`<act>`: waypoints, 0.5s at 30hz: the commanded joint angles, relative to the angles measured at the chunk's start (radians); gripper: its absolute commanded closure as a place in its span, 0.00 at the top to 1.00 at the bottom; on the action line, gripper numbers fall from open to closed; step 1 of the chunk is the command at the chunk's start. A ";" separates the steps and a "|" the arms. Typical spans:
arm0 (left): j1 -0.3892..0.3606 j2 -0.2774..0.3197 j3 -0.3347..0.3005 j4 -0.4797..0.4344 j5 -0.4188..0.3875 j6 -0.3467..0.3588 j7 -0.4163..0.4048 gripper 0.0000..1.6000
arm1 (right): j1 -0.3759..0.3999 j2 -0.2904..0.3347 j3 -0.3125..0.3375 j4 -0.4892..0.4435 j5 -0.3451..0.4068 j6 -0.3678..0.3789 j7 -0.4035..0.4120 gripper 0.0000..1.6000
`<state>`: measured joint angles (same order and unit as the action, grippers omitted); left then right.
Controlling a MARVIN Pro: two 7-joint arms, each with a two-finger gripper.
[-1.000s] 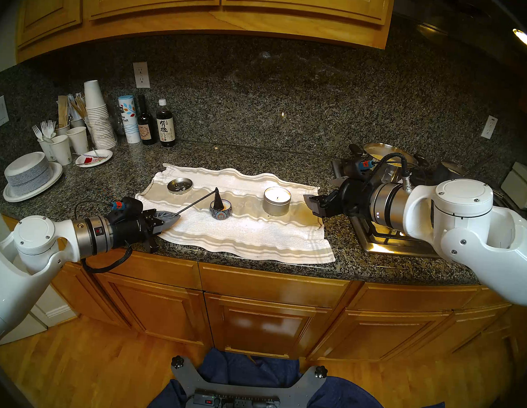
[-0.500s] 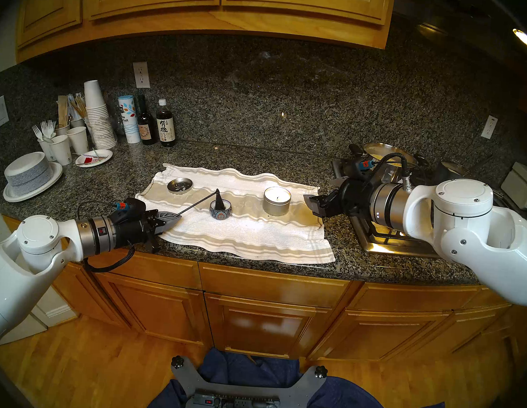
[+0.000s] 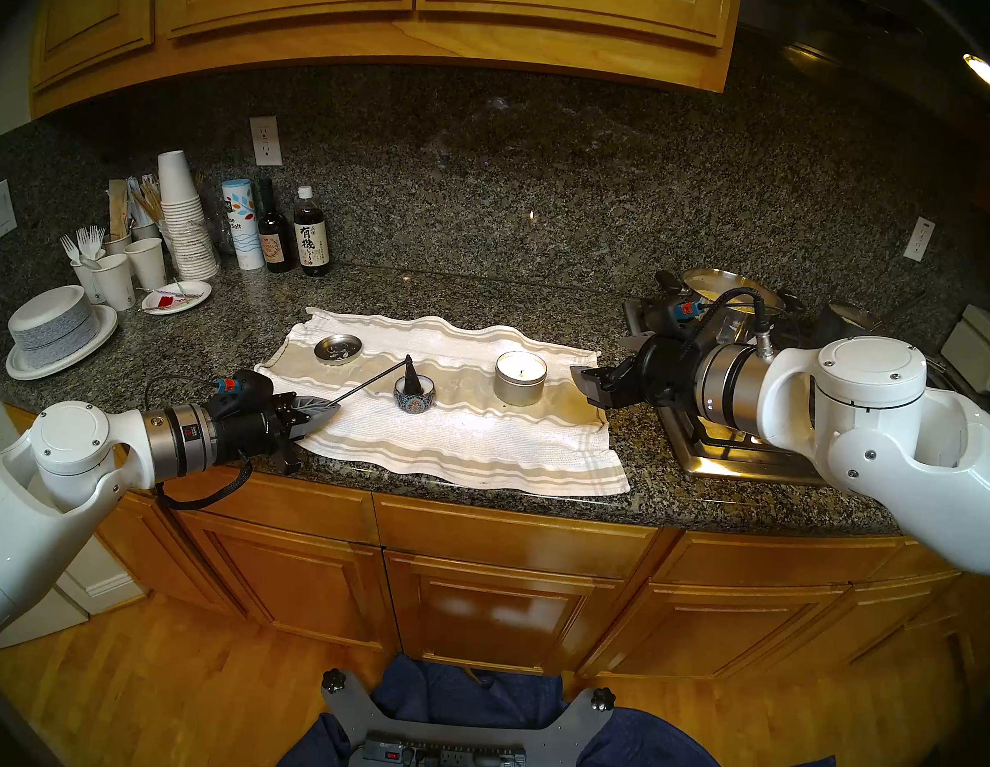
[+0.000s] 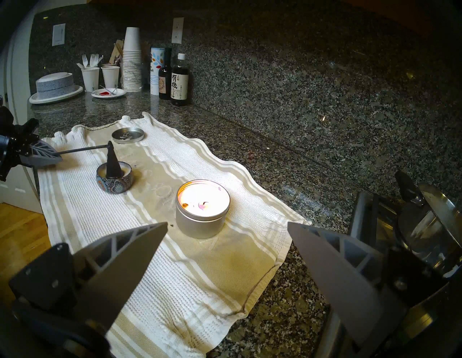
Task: Put out candle flame
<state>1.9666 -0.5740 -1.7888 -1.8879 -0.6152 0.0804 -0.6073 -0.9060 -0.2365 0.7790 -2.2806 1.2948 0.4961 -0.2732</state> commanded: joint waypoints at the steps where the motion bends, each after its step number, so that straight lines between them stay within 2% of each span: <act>1: -0.022 0.003 -0.026 -0.019 -0.013 -0.011 -0.002 0.00 | 0.025 0.001 0.025 -0.001 -0.001 -0.007 0.002 1.00; 15: -0.029 -0.011 -0.029 -0.024 -0.021 -0.021 0.008 0.00 | 0.025 0.001 0.025 -0.001 -0.001 -0.007 0.001 1.00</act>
<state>1.9650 -0.5768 -1.7866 -1.8885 -0.6193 0.0791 -0.6051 -0.9060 -0.2365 0.7790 -2.2807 1.2948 0.4961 -0.2732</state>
